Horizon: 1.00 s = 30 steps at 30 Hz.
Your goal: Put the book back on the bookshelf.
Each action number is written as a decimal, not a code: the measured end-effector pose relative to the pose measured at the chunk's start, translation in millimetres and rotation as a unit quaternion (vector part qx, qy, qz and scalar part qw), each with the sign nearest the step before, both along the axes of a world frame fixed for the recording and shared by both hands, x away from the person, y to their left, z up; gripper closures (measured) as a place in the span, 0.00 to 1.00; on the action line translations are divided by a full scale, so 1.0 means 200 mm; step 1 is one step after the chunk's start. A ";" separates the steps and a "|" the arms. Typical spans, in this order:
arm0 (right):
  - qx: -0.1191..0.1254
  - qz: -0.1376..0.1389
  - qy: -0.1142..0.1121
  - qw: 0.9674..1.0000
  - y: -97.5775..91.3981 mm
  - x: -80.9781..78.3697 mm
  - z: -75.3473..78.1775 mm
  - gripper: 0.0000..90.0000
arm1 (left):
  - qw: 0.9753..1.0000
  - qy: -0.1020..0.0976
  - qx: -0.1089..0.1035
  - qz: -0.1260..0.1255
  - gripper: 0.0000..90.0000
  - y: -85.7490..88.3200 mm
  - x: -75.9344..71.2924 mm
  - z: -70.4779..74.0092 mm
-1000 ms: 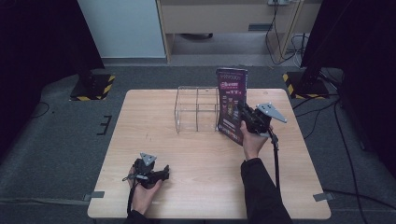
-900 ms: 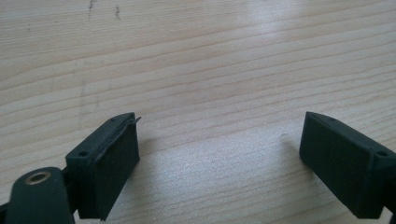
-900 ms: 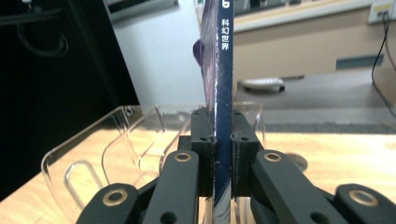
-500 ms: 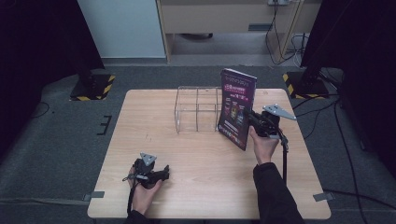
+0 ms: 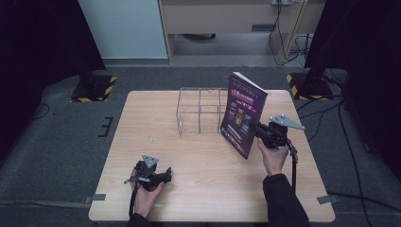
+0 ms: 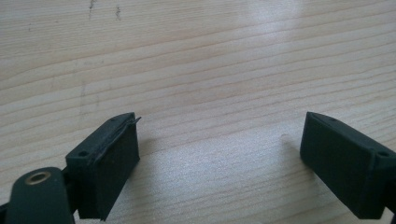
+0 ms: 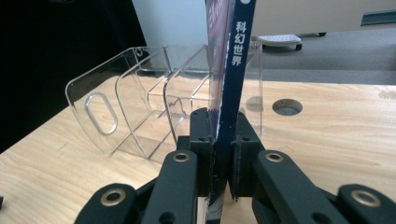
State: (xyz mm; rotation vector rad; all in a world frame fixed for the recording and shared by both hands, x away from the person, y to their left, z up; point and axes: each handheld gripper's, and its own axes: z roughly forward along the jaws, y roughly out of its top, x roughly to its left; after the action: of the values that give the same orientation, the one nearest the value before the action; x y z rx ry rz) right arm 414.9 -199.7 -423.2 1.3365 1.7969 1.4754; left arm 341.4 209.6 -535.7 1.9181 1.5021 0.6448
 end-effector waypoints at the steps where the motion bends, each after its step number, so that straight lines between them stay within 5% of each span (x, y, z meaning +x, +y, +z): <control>1: -0.001 0.001 0.001 1.000 0.00 -0.01 -0.01 0.92 | 1.000 0.000 0.000 0.000 0.12 0.00 0.00 0.00; 30: 0.007 0.015 0.032 0.999 -0.05 -0.18 -0.15 0.91 | 1.000 0.010 0.000 -0.011 0.04 -0.01 0.01 0.00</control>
State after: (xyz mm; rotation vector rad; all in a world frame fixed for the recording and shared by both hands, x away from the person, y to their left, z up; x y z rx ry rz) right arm 379.2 -208.9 -452.8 1.3836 1.8571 1.4778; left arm 343.0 208.1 -536.3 1.9423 1.4914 0.6176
